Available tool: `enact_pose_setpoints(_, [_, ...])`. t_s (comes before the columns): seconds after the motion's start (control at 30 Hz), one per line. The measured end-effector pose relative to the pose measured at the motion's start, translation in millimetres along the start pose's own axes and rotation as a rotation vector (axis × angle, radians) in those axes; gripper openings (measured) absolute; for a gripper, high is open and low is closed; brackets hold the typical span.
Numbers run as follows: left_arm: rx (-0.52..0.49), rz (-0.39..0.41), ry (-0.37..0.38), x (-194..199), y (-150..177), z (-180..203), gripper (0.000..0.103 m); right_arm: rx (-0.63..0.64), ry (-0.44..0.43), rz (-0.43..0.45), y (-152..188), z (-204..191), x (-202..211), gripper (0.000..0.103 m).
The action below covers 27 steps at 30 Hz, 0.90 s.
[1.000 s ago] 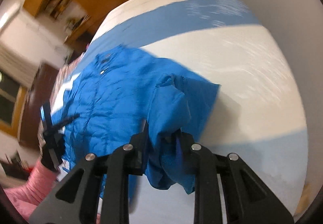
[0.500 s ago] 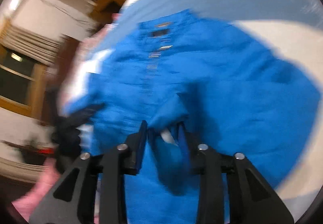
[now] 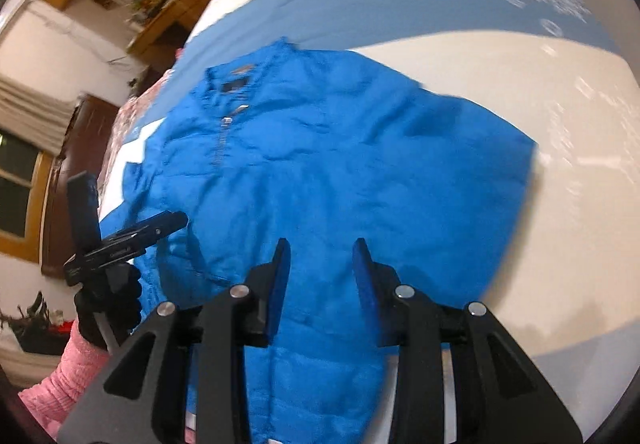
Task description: Fold large clothes
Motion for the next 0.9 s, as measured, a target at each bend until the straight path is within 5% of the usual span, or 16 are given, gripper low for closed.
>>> enact_pose_setpoints(0.03, [-0.014,-0.012,0.007,-5,-1,8,0.086,-0.008,0.003,0.004,1,4,0,0.033])
enact_pose_setpoints(0.27, [-0.057,0.003,0.016,-11,-14,39,0.025,-0.049,0.009,0.031,-1,20,4,0.033])
enact_pose_setpoints(0.47, [-0.01,0.139,-0.01,44,-29,5,0.023,-0.055,-0.046,0.06,-8,19,8,0.033])
enact_pose_setpoints(0.6, [0.009,0.208,-0.167,74,-38,-43,0.023,-0.017,-0.056,0.047,-13,5,-1,0.033])
enact_pose_setpoints(0.77, [0.042,0.155,-0.239,68,-37,-89,0.024,0.007,-0.076,-0.004,-20,-14,-33,0.033])
enact_pose_setpoints(0.9, [0.054,0.092,-0.273,42,-28,-108,0.029,0.016,0.025,-0.06,-21,-16,-75,0.033])
Point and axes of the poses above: each gripper's, at about its wrist camera, not at the fingertips, and x roughly against the way its jaws point, z to its right, y to its underside, the point moved 4 cm from there along -x, roughly the way its jaws point, and after that the axes turned 6 degrees about -x, right-handed, at the moved point
